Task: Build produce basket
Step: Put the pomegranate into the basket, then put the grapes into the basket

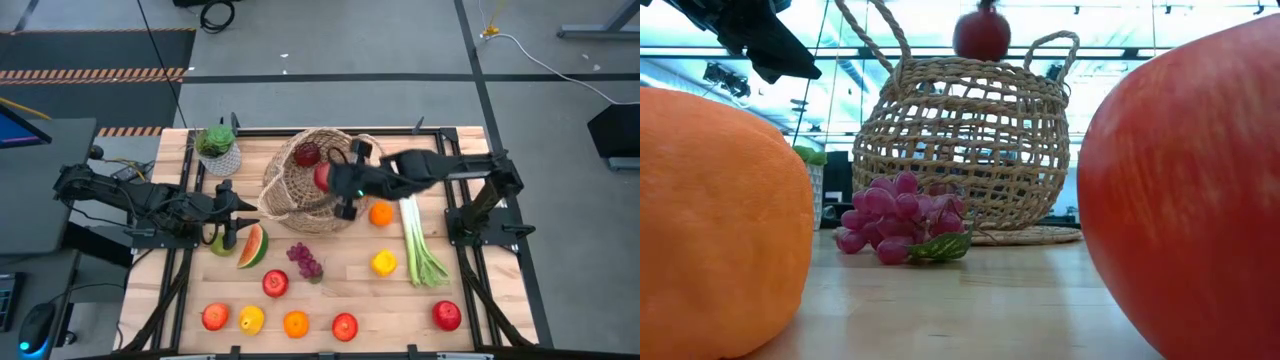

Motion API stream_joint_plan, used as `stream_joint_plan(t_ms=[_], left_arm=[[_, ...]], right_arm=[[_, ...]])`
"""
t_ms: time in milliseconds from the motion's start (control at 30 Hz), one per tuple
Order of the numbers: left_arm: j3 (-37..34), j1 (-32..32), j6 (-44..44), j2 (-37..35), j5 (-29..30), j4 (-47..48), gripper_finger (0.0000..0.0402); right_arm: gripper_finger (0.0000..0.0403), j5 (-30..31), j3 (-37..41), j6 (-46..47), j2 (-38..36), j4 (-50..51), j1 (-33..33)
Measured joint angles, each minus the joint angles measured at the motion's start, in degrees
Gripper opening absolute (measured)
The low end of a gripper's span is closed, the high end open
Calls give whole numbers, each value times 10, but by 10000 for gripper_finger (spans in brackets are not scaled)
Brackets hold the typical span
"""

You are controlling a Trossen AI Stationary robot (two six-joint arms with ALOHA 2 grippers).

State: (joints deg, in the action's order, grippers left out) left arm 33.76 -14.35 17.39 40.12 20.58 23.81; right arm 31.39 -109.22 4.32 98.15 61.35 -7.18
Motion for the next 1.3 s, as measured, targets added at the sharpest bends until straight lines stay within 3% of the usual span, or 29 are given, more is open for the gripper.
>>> stream_joint_plan(t_ms=[233, 567, 867, 1300], left_arm=[[0, 0, 0, 0, 0, 0, 164], [0, 0, -2, 0, 0, 0, 164], [0, 0, -2, 0, 0, 0, 164], [0, 0, -2, 0, 0, 0, 164]], right_arm=[[17, -71, 84, 2, 0, -70, 67], [18, -163, 197, 9, 1, -171, 101], [29, -167, 243, 23, 1, -196, 107], [116, -163, 264, 30, 0, -217, 106]])
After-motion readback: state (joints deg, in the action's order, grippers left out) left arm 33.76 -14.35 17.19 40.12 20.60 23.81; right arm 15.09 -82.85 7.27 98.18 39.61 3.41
